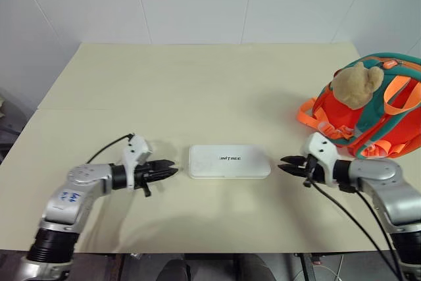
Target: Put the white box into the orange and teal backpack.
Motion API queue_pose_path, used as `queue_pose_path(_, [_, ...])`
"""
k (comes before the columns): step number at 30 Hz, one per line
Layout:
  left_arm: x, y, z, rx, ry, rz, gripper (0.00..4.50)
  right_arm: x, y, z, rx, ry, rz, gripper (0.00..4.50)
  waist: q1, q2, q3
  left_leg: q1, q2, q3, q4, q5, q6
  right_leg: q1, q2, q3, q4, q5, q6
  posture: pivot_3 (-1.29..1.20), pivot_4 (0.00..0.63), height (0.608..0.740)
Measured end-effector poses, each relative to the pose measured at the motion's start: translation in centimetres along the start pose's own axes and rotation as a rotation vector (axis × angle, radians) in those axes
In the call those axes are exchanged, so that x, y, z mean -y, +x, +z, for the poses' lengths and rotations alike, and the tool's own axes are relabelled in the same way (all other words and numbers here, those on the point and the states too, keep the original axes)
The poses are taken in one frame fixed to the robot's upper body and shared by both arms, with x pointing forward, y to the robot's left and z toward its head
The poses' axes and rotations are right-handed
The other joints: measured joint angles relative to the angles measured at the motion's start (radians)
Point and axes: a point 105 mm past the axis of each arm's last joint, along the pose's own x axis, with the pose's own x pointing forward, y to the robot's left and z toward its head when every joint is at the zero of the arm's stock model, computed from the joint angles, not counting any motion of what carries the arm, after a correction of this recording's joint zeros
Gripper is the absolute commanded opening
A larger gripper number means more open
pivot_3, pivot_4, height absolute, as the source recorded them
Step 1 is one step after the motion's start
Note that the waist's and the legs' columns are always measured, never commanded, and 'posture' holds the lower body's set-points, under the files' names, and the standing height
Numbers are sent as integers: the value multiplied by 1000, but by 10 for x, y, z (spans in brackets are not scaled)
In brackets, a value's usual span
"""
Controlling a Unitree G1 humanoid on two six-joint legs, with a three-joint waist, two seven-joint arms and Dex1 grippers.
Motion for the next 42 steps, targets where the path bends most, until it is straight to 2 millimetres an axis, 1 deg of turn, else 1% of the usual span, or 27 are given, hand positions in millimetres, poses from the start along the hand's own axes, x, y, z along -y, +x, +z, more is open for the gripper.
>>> queue_pose_path(1, [1,-4,1,-3,-13,-21,2289,0,-2,-1,-6,6,11,2651,0,0,0,0,0,0,0,0,0,0,0,0,0,0,0,0,150,740])
queue_pose_path(3, [3,-10,1,-12,-45,-65,2943,0,-5,-1,-6,40,19,3411,0,0,0,0,0,0,0,0,0,0,0,0,0,0,0,0,150,740])
queue_pose_path(4, [2,-14,0,-10,-70,-74,3208,2,-7,-1,-1,65,16,3706,0,0,0,0,0,0,0,0,0,0,0,0,0,0,0,0,150,740])
queue_pose_path(6, [-2,-19,-3,-20,-138,-81,3864,5,-11,2,3,119,20,4454,0,0,0,0,0,0,0,0,0,0,0,0,0,0,0,0,150,740])
queue_pose_path(8, [-3,-21,-2,-36,-206,-109,4477,9,-13,16,39,166,28,4500,-2,0,1,0,0,0,1,0,0,0,0,0,1,0,0,0,150,740])
queue_pose_path(12, [0,-19,1,-53,-286,-161,4477,17,-16,42,115,270,23,4500,-2,0,1,0,0,-1,0,0,0,0,0,0,0,0,0,0,150,740])
queue_pose_path(15, [1,-10,6,-28,-384,-187,4477,18,-12,48,83,398,15,4500,0,0,1,-2,0,-1,0,0,0,-2,0,0,1,0,0,0,150,740])
queue_pose_path(17, [3,-6,8,-32,-445,-205,4477,10,-8,50,68,472,54,4500,1,0,1,-5,0,-2,0,0,0,-5,0,-1,1,0,0,0,150,740])
queue_pose_path(19, [2,-2,7,-44,-486,-193,4477,3,-4,52,54,530,88,4500,0,0,0,-15,0,-2,3,1,0,-14,0,0,7,0,0,0,150,740])
queue_pose_path(22, [0,10,1,-54,-568,-175,4477,-7,1,52,21,606,131,4500,2,0,1,-16,0,-1,4,3,-4,-15,0,-1,7,0,0,0,150,740])
queue_pose_path(23, [0,14,3,-54,-577,-174,4477,-12,2,51,2,619,141,4500,3,0,0,-16,0,-1,4,3,-4,-15,0,-1,7,0,0,0,150,740])
queue_pose_path(25, [0,14,3,-63,-583,-169,4477,-16,4,50,-23,634,147,4500,2,0,0,-16,-1,-1,5,3,-4,-15,-1,0,7,0,0,0,150,740])
queue_pose_path(31, [-1,21,4,-69,-575,-154,4477,-26,15,37,-105,690,140,4500,3,0,0,-15,-1,-1,10,2,-2,-13,-1,0,6,0,0,0,150,740])
queue_pose_path(36, [1,35,7,-40,-589,-164,4477,-35,25,41,-96,720,184,4500,3,0,0,-14,-2,-1,12,2,0,-11,-1,0,8,2,3,0,150,740])
queue_pose_path(39, [4,45,9,-31,-586,-173,4477,-37,29,44,-86,716,190,4500,3,-1,0,-14,-2,-2,12,2,0,-11,-2,0,7,2,3,0,150,740])
queue_pose_path(42, [5,48,9,-27,-581,-177,4477,-37,30,44,-87,716,186,4500,3,0,0,-14,-2,-2,12,2,0,-11,-2,0,7,2,3,0,150,740])
